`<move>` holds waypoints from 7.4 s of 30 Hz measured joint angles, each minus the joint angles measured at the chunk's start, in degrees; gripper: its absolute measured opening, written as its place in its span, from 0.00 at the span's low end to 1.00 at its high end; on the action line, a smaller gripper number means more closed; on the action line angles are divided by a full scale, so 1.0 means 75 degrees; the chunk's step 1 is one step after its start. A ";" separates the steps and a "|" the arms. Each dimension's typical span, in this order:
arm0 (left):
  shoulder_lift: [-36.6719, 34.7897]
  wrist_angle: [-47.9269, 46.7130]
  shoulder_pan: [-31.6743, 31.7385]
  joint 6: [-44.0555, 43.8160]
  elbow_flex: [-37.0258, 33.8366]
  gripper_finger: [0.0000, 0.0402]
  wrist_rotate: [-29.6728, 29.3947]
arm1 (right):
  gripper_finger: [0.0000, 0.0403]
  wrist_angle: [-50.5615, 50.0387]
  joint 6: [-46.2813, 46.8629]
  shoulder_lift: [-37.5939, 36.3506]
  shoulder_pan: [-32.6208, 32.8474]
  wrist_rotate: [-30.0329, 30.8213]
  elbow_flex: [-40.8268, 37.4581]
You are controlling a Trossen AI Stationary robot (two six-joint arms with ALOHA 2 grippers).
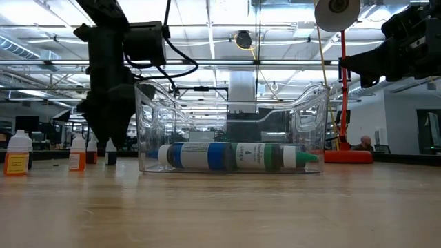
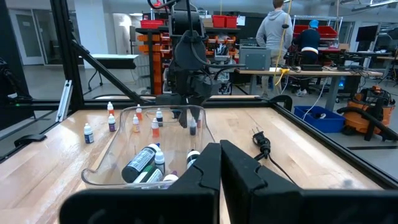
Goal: Pick & Place food coloring
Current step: Put the small violet food coloring bottle into the transparent bin, then put the small orange food coloring bottle into the transparent bin
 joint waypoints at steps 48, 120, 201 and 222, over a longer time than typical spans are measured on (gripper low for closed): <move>0.0009 0.0074 0.0000 0.0271 -0.0009 0.35 -0.0432 | 0.00 0.0003 0.0000 0.0003 0.0001 0.0002 0.0000; 0.3803 -0.1259 -0.1000 0.3257 0.5111 0.13 0.0084 | 0.00 0.0003 -0.0001 0.0003 0.0002 0.0002 0.0003; 0.0562 -0.1907 0.0454 0.0300 0.0583 0.60 -0.1091 | 0.00 0.0001 -0.0001 0.0001 0.0000 0.0001 0.0003; 0.0562 -0.2094 0.0493 0.0245 0.0580 0.59 -0.0823 | 0.00 0.0001 0.0000 0.0003 0.0002 0.0000 0.0002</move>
